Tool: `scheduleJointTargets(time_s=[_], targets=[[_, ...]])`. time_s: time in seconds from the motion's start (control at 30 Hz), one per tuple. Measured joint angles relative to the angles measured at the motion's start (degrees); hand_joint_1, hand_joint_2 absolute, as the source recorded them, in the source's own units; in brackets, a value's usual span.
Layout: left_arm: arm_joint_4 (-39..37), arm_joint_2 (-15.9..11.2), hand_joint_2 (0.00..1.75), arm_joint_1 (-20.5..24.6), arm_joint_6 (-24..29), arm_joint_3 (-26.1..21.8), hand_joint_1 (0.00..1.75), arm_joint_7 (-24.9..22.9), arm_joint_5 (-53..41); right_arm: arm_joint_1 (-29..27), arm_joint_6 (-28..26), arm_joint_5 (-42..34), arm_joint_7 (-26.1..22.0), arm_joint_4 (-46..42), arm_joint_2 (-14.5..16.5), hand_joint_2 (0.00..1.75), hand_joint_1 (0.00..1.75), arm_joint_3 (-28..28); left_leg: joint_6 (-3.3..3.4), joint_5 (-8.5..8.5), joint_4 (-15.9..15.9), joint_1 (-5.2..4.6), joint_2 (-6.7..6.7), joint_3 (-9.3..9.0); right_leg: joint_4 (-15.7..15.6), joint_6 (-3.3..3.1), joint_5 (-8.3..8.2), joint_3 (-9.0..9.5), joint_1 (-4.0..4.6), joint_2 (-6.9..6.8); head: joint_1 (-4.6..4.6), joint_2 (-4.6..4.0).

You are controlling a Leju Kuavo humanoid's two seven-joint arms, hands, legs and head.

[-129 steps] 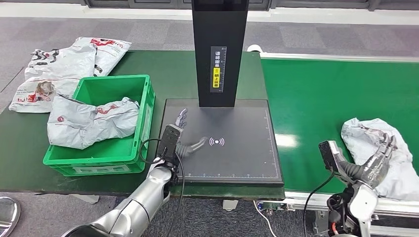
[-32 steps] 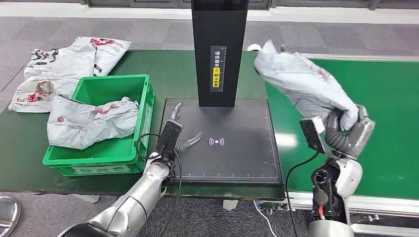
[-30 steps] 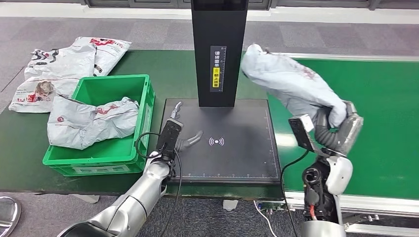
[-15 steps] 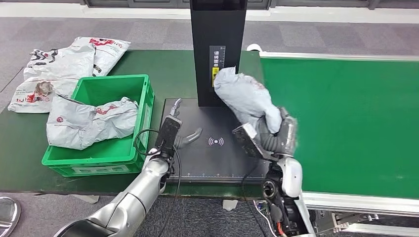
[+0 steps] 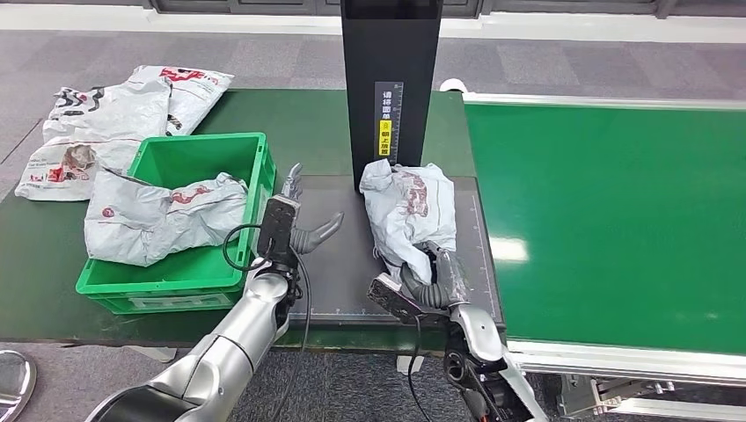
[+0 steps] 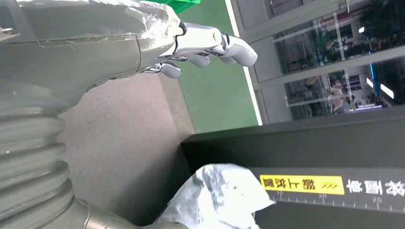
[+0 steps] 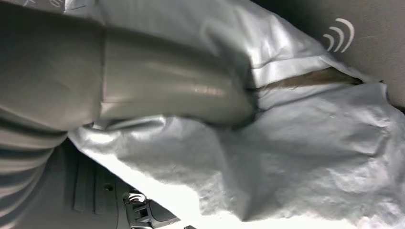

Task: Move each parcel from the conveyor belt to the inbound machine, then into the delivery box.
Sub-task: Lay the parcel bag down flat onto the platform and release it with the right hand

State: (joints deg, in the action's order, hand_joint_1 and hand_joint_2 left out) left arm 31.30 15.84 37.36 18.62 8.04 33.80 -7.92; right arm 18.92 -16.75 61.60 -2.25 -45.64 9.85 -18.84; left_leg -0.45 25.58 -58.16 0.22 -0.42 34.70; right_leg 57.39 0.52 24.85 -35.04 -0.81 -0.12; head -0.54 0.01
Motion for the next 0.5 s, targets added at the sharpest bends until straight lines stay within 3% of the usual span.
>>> scheduleJointTargets(time_s=[0.33,0.5], targets=[[0.7,-0.3,1.75,0.0,0.5,-0.1,0.0,0.6,0.7,0.0,-1.2,-2.0,-1.2,0.0,-1.0,1.75,0.0,-0.9,0.0,-0.01,0.0,0.0,0.02,-0.05,0.0,0.0,-0.01,0.04,0.0,0.0,-0.01,0.0],[1.6,-0.3,1.75,-0.4,1.6,-0.3,0.0,2.1,2.0,-1.0,-5.1,-8.0,-6.4,-1.3,-1.3,1.75,0.0,-0.8,0.0,-0.01,0.0,0.0,0.01,-0.04,0.0,0.02,-0.02,0.03,0.0,0.01,-0.01,0.01]])
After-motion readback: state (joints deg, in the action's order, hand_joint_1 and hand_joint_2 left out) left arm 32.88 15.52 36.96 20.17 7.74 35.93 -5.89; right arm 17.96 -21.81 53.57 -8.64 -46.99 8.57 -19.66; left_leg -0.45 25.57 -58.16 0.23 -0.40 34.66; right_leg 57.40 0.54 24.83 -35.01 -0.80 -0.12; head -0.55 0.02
